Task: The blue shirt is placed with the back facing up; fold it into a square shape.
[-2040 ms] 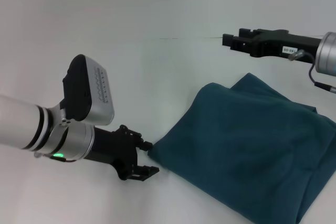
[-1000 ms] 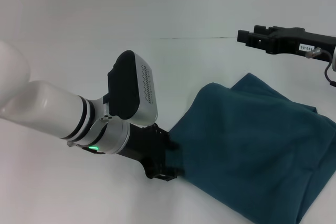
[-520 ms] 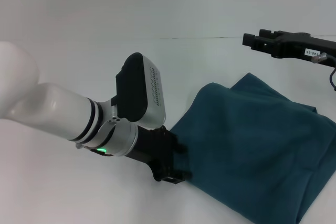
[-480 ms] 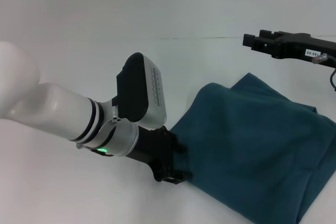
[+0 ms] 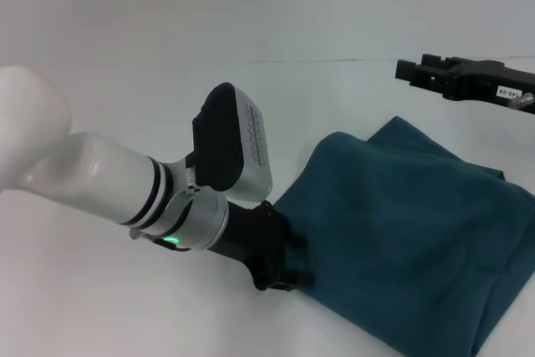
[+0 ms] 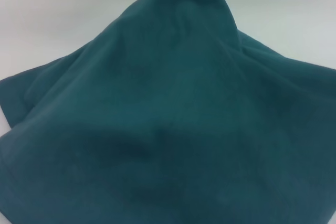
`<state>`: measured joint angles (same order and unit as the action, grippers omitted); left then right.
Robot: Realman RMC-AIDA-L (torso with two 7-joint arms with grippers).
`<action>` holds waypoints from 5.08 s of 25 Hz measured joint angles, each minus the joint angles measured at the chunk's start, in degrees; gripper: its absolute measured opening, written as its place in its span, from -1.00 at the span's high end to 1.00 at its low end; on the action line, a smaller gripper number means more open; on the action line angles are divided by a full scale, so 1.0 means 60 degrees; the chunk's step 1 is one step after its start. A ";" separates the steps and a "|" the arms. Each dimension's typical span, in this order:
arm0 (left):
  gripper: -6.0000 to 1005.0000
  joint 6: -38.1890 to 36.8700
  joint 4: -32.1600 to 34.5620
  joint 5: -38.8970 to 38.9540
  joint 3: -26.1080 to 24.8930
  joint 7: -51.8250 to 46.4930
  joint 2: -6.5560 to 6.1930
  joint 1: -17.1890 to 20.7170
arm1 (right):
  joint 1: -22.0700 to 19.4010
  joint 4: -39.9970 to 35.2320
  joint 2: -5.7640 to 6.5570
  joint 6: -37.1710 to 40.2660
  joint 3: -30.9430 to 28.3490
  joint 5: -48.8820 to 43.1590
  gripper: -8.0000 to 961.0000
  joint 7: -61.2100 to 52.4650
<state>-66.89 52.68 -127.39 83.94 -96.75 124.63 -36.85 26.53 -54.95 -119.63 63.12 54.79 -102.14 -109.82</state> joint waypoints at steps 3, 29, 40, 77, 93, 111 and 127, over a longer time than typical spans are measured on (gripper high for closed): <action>0.02 -0.0009 -0.0038 0.0020 0.0012 -0.0083 0.0000 -0.0025 | -0.0015 0.0003 0.0001 0.0094 -0.0077 0.0002 -0.24 0.0003; 0.88 -0.2756 0.1581 -0.0048 -0.0631 -0.1896 -0.0055 -0.0192 | -0.0027 0.0135 0.0002 0.0304 -0.0763 -0.0010 -0.24 0.0225; 0.50 -0.1013 0.2109 -0.0067 0.1139 -0.1728 0.0015 0.0509 | -0.0018 0.0316 0.0006 0.0172 -0.0962 -0.0013 -0.24 0.0303; -0.50 0.0545 0.1745 0.0022 0.2812 -0.1116 0.0014 0.0481 | -0.0104 0.0439 0.0047 0.0246 -0.1281 -0.0001 -0.24 0.0168; -0.48 0.0994 0.1348 0.0695 0.2906 -0.0720 0.0015 0.0409 | -0.0124 0.0457 0.0047 0.0292 -0.1419 0.0016 -0.24 0.0154; 0.17 0.1159 0.1022 0.1038 0.2930 -0.0589 0.0015 0.0314 | -0.0144 0.0458 0.0043 0.0326 -0.1474 0.0017 -0.24 0.0154; 0.86 0.1105 0.0980 0.0936 0.2689 -0.0702 0.0015 0.0372 | -0.0173 0.0456 0.0043 0.0438 -0.1734 0.0017 -0.24 0.0120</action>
<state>-60.26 58.56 -121.78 100.08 -100.96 124.72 -34.62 25.49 -52.21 -119.37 65.75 44.39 -102.04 -109.10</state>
